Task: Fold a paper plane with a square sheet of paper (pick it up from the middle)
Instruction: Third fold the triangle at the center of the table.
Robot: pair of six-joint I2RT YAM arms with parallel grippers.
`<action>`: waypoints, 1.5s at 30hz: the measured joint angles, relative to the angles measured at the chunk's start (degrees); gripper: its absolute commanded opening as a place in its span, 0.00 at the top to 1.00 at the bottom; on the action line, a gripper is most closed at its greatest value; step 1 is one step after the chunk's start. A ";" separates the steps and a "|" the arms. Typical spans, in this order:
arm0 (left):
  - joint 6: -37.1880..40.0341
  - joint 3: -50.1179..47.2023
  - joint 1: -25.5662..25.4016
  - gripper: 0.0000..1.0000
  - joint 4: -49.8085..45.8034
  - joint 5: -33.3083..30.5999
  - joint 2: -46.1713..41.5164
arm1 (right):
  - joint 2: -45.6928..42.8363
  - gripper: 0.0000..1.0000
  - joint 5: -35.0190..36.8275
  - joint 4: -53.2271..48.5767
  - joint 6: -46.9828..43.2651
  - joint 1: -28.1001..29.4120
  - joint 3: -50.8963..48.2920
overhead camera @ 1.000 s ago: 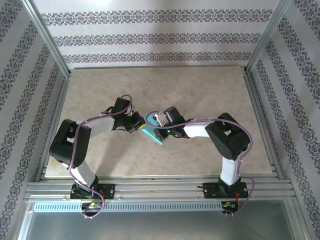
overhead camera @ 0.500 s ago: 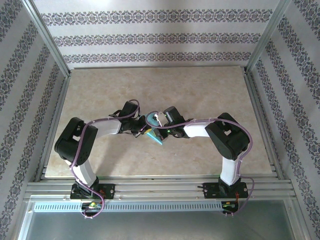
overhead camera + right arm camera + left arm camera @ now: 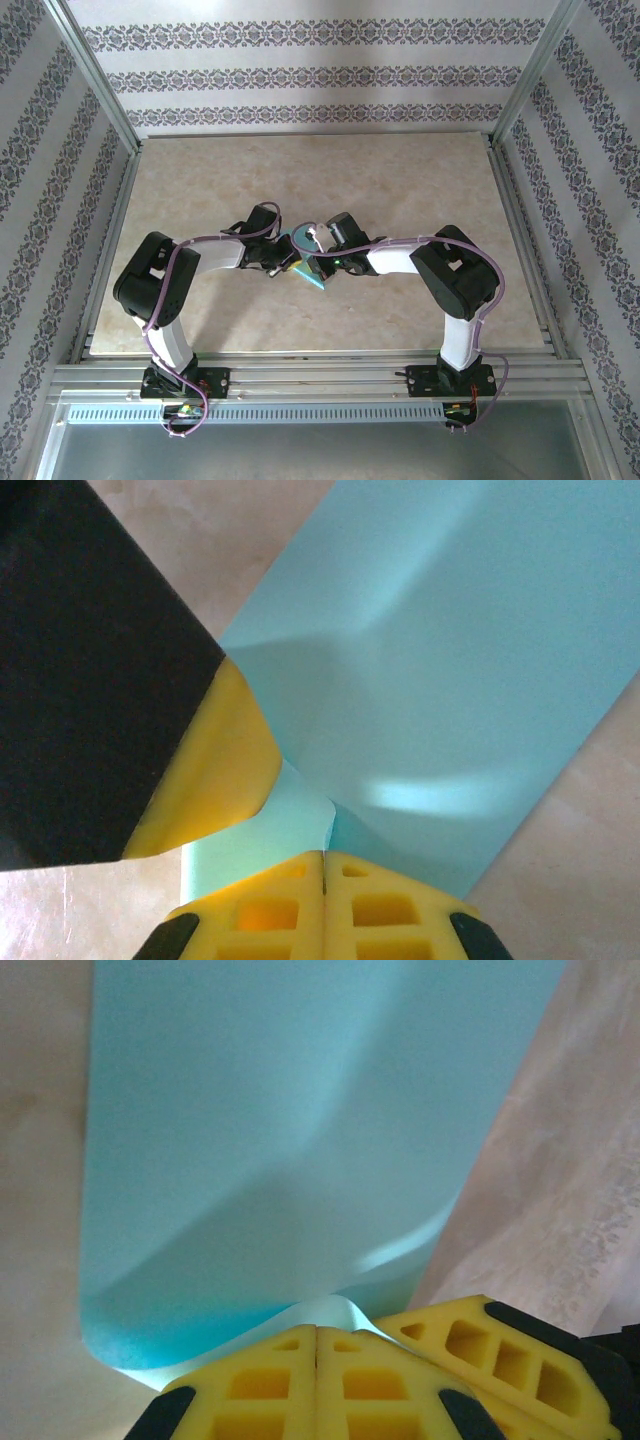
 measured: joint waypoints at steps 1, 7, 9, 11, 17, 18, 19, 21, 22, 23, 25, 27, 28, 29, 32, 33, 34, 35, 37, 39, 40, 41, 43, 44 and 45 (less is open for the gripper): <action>0.00 -0.04 0.00 0.97 -0.09 -0.02 0.00 | 0.02 0.93 0.00 -0.04 0.00 0.00 0.07; 0.00 -0.13 0.00 0.97 -0.63 -0.72 0.00 | 0.11 0.93 0.00 -0.04 0.00 0.00 0.15; 0.02 -0.24 0.00 0.97 -0.72 -0.92 0.00 | 0.11 0.93 0.00 -0.04 0.00 0.00 0.15; 0.00 -0.37 0.00 0.97 -0.76 -1.01 0.00 | 0.13 0.93 0.00 -0.04 0.00 0.00 0.15; 0.02 -0.46 0.00 0.97 -0.76 -1.09 0.00 | 0.15 0.93 0.00 -0.04 0.00 0.00 0.15; 0.02 -0.44 0.00 0.97 -0.76 -1.09 0.00 | 0.15 0.93 0.00 -0.04 0.00 0.00 0.15; 0.02 -0.46 0.00 0.97 -0.76 -1.09 0.00 | 0.15 0.93 0.00 -0.04 0.00 0.00 0.15; 0.04 -0.46 0.00 0.97 -0.79 -1.09 0.00 | 0.15 0.93 0.00 -0.04 0.00 0.00 0.15; 0.04 -0.46 0.00 0.97 -0.79 -1.09 0.02 | 0.15 0.93 0.00 -0.04 0.00 0.00 0.15; 0.04 -0.44 0.00 0.97 -0.79 -1.09 0.02 | 0.15 0.93 0.00 -0.04 0.00 0.00 0.15; 0.04 -0.46 0.00 0.97 -0.76 -1.09 0.13 | 0.15 0.93 0.00 -0.04 0.00 0.00 0.17; 0.07 -0.46 0.00 0.97 -0.76 -1.09 0.31 | 0.15 0.93 0.00 -0.04 0.00 0.00 0.17; 0.07 -0.46 0.00 0.97 -0.74 -1.07 0.37 | 0.15 0.93 0.00 -0.04 0.00 0.00 0.17; 0.09 -0.46 0.00 0.97 -0.74 -1.07 0.37 | 0.15 0.93 -0.02 -0.04 0.00 0.00 0.17; 0.26 -0.50 0.00 0.97 -0.72 -1.07 0.37 | 0.15 0.92 -0.02 -0.04 0.00 0.00 0.17; 0.33 -0.57 0.00 0.97 -0.66 -1.07 0.37 | 0.15 0.92 -0.02 -0.04 0.02 0.00 0.17; 0.46 -0.57 0.00 0.97 -0.61 -1.07 0.37 | 0.17 0.92 -0.02 -0.15 0.02 0.00 0.24; 0.50 -0.57 0.00 0.97 -0.61 -1.07 0.37 | 0.20 0.92 -0.02 -0.28 0.02 0.00 0.33; 0.72 -0.57 0.00 0.97 -0.61 -1.07 0.37 | 0.20 0.92 -0.02 -0.66 0.02 0.00 0.55; 1.11 -0.57 0.00 0.96 -0.61 -1.07 0.37 | 0.20 0.92 -0.02 -0.90 0.02 0.00 0.68; 1.27 -0.57 0.00 0.95 -0.61 -1.07 0.37 | 0.22 0.92 -0.02 -1.09 0.02 0.00 0.79; 1.51 -0.55 0.00 0.94 -0.61 -1.03 0.37 | 0.22 0.92 -0.02 -1.20 0.02 0.00 0.83; 1.95 -0.48 0.00 0.90 -0.68 -1.03 0.37 | 0.22 0.93 -0.02 -1.33 0.04 0.00 0.90; 2.21 -0.31 0.00 0.88 -0.83 -1.03 0.37 | 0.22 0.93 -0.02 -1.36 0.04 0.00 0.90; 2.49 0.00 0.00 0.87 -1.20 -1.05 0.37 | 0.22 0.93 -0.02 -1.38 0.04 0.00 0.90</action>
